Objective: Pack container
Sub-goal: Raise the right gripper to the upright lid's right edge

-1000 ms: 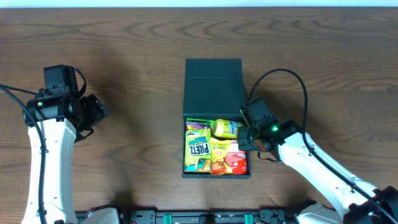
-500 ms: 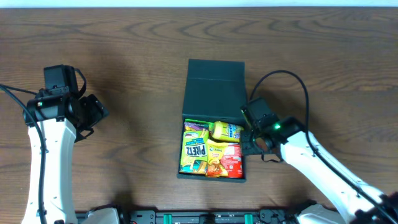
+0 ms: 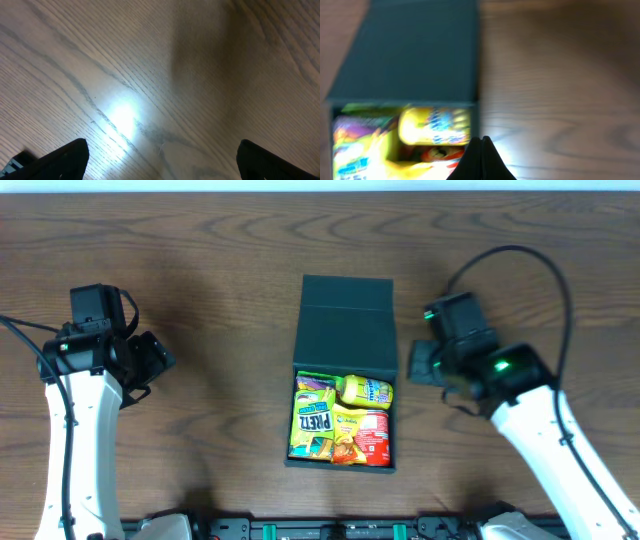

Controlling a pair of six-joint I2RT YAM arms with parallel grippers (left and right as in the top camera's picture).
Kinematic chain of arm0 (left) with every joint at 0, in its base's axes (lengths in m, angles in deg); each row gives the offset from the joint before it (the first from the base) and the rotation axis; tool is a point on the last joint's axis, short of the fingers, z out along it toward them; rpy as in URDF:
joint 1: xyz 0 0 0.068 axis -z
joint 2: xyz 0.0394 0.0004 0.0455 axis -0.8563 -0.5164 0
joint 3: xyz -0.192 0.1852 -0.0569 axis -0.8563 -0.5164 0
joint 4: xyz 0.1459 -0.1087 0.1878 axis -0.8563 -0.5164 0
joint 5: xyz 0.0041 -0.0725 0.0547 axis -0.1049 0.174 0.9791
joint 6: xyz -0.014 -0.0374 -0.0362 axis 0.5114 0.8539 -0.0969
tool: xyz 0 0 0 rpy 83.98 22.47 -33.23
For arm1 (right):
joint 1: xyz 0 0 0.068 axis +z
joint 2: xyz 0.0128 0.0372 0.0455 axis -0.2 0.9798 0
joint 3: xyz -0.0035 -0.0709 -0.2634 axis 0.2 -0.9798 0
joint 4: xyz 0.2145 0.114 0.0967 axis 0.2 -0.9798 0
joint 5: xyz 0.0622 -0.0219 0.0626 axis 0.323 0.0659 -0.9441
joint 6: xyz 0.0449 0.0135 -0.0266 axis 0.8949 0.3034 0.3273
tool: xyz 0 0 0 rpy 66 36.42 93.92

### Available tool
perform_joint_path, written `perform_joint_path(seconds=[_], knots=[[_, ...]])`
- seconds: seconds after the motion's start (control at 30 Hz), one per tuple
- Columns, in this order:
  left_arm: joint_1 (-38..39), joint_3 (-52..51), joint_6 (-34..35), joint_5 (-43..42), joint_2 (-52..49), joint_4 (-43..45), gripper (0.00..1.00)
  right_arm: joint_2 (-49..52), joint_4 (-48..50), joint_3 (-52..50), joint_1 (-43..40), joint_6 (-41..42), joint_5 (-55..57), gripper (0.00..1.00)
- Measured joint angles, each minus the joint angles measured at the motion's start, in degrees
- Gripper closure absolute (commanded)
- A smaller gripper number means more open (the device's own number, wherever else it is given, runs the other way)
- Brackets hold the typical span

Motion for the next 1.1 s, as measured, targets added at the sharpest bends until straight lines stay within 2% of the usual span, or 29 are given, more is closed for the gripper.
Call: perform_joint_path(seconds=[0.17,0.27,0.57,0.87,1.1], knots=[[0.0,0.0,0.0,0.0,0.0,0.0,0.05,2.8,6.7,-2.4,-10.6,0.5,-3.5,0.98],[0.0,0.0,0.0,0.0,0.0,0.0,0.05,7.0,13.3,-5.5,-13.0,-0.1,-8.5,0.99],[0.0,0.0,0.0,0.0,0.0,0.0,0.05,21.8,25.0,-7.6,-13.7,-3.1,-23.0,0.99],[0.0,0.0,0.0,0.0,0.0,0.0,0.05,28.6,29.0,-7.6,-14.0,-3.8,-26.8,0.98],[0.0,0.0,0.0,0.0,0.0,0.0,0.05,32.6,37.9,-7.6,-14.0,-4.4,-31.5,0.99]])
